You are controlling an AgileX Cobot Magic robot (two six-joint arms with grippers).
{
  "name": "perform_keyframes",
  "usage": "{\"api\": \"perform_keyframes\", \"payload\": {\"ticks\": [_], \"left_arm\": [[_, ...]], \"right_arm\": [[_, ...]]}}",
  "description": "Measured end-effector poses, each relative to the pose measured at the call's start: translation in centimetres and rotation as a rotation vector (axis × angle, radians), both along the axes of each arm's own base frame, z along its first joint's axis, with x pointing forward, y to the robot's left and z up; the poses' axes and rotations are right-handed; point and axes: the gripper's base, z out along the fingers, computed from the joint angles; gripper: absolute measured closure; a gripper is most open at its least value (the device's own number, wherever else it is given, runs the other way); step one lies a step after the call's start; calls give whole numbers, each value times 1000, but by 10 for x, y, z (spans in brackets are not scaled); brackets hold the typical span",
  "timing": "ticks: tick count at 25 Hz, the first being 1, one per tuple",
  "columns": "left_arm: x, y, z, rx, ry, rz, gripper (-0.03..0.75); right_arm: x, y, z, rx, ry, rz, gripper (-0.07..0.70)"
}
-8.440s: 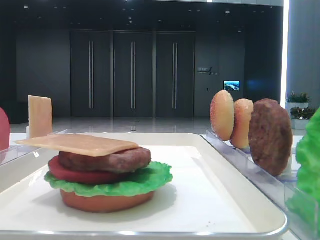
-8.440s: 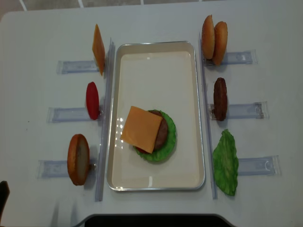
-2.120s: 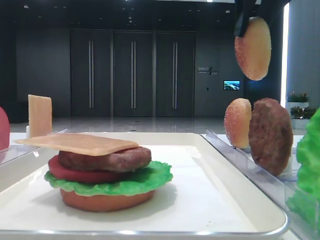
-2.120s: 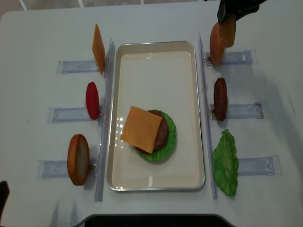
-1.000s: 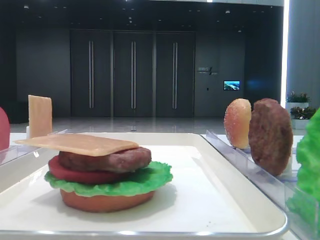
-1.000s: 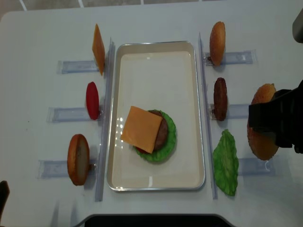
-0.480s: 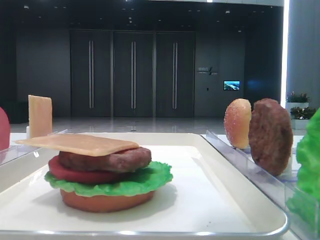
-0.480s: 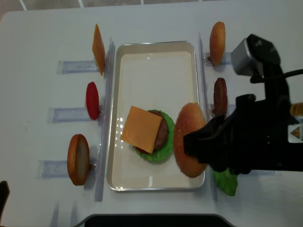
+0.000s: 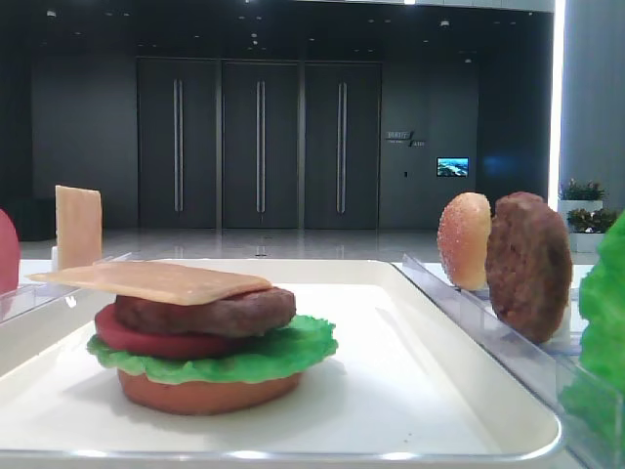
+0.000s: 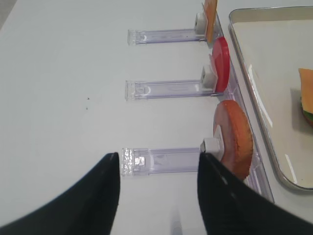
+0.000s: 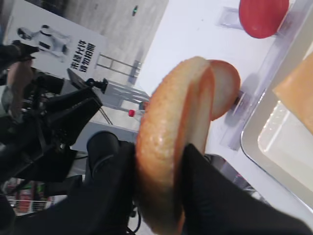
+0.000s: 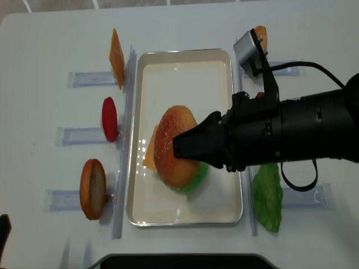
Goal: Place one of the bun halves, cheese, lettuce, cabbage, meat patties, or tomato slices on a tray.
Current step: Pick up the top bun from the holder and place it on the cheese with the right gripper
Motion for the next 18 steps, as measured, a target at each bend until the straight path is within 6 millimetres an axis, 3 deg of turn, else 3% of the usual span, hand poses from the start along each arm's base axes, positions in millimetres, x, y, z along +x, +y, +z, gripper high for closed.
{"api": "perform_keyframes", "payload": {"ticks": [5, 18], "left_arm": [[0, 0, 0, 0, 0, 0, 325], [0, 0, 0, 0, 0, 0, 325]], "right_arm": [[28, -5, -21, 89, 32, -8, 419], [44, 4, -65, 59, 104, 43, 423]]}}
